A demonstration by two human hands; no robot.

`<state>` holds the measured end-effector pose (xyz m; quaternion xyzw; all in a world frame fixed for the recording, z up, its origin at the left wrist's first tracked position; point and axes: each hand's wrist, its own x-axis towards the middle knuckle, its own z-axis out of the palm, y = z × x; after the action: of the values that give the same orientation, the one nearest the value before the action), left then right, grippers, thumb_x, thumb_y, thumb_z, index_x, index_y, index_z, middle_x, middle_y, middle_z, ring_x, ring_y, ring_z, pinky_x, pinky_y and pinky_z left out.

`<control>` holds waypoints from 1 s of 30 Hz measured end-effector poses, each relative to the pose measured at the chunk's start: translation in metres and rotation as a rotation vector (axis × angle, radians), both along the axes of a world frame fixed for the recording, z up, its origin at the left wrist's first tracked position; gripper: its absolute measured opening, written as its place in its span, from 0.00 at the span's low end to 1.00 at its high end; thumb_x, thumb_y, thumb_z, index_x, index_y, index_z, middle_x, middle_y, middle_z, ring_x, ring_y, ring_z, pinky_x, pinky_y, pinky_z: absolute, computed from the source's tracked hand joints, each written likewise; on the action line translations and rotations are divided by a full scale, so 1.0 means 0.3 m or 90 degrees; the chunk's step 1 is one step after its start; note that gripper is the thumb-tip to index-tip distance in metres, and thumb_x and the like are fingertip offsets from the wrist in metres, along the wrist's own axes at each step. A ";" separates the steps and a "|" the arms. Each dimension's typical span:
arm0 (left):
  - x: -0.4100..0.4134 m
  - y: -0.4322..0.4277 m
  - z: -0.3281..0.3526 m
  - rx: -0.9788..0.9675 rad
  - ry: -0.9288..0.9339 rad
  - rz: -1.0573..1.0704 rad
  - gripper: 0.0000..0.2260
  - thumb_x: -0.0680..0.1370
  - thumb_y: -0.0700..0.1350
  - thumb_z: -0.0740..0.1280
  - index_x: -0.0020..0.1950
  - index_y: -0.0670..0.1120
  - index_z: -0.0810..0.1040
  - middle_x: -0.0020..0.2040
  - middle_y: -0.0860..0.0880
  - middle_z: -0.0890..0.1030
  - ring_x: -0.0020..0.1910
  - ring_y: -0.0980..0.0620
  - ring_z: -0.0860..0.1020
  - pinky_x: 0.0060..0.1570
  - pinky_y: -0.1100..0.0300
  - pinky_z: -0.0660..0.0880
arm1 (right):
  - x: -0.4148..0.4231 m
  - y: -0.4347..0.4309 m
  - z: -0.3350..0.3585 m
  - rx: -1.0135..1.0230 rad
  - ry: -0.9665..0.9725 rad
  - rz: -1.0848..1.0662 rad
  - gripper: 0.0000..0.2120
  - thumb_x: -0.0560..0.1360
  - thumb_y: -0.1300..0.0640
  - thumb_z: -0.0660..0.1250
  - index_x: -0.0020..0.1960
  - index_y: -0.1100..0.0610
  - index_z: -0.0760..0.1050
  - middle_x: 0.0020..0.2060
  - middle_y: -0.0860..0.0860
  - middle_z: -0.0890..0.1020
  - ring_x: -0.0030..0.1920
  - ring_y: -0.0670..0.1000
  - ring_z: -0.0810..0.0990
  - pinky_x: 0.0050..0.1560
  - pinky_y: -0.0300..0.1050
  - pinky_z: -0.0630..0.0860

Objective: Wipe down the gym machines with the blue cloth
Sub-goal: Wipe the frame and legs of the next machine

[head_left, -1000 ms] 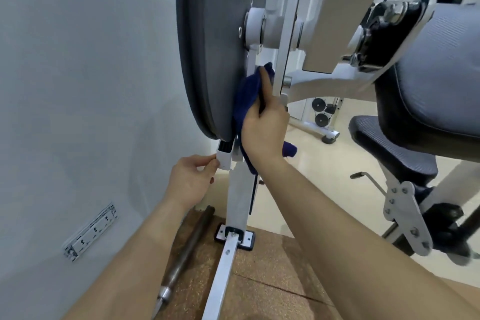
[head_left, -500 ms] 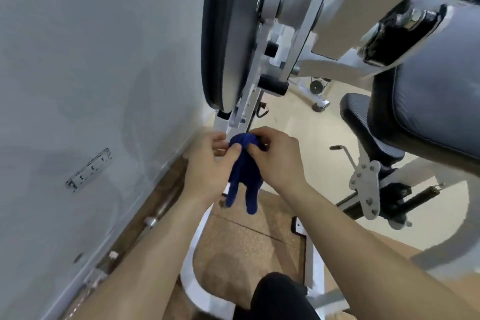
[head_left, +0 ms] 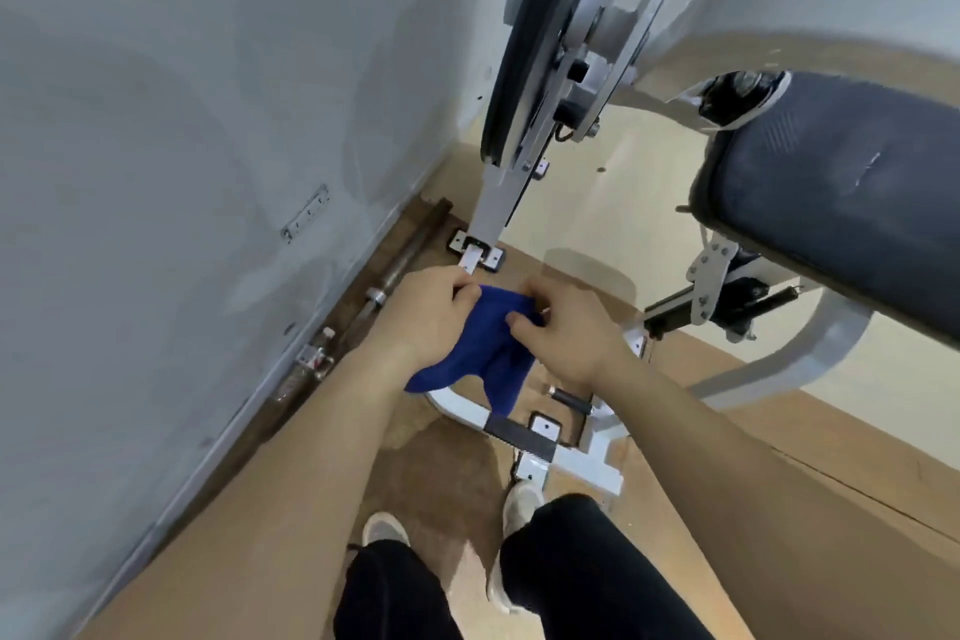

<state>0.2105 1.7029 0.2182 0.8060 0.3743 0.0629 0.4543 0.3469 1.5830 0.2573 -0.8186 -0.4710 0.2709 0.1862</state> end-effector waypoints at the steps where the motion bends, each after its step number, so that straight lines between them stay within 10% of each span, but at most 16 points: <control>1: -0.013 -0.018 0.047 0.005 0.016 -0.015 0.10 0.84 0.47 0.59 0.53 0.48 0.80 0.49 0.51 0.82 0.48 0.51 0.78 0.51 0.51 0.75 | -0.018 -0.030 0.047 -0.012 0.009 -0.003 0.02 0.78 0.59 0.65 0.48 0.57 0.76 0.40 0.54 0.80 0.40 0.52 0.76 0.38 0.43 0.70; 11: -0.044 -0.209 0.551 0.053 0.035 -0.136 0.09 0.82 0.49 0.64 0.48 0.50 0.82 0.47 0.52 0.81 0.46 0.54 0.78 0.49 0.54 0.76 | -0.016 -0.312 0.383 0.056 -0.104 -0.032 0.09 0.80 0.48 0.63 0.55 0.51 0.77 0.67 0.49 0.70 0.64 0.54 0.71 0.64 0.51 0.72; 22: 0.131 -0.418 1.114 0.215 -0.079 -0.167 0.10 0.81 0.45 0.66 0.41 0.51 0.81 0.41 0.54 0.80 0.43 0.56 0.76 0.45 0.59 0.71 | 0.086 -0.641 0.996 0.135 -0.060 -0.027 0.15 0.79 0.47 0.67 0.37 0.53 0.68 0.34 0.50 0.76 0.35 0.50 0.75 0.36 0.47 0.68; 30: 0.231 -0.368 1.335 0.325 -0.133 -0.145 0.10 0.83 0.45 0.63 0.43 0.50 0.79 0.44 0.53 0.78 0.46 0.53 0.74 0.45 0.60 0.63 | 0.175 -0.725 1.197 0.150 -0.057 -0.124 0.17 0.78 0.42 0.66 0.44 0.55 0.73 0.38 0.51 0.79 0.40 0.53 0.78 0.39 0.47 0.71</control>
<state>0.2797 1.5926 0.6186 0.9202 0.2048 0.1859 0.2769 0.3993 1.3656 0.6164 -0.8443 -0.4256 0.1574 0.2850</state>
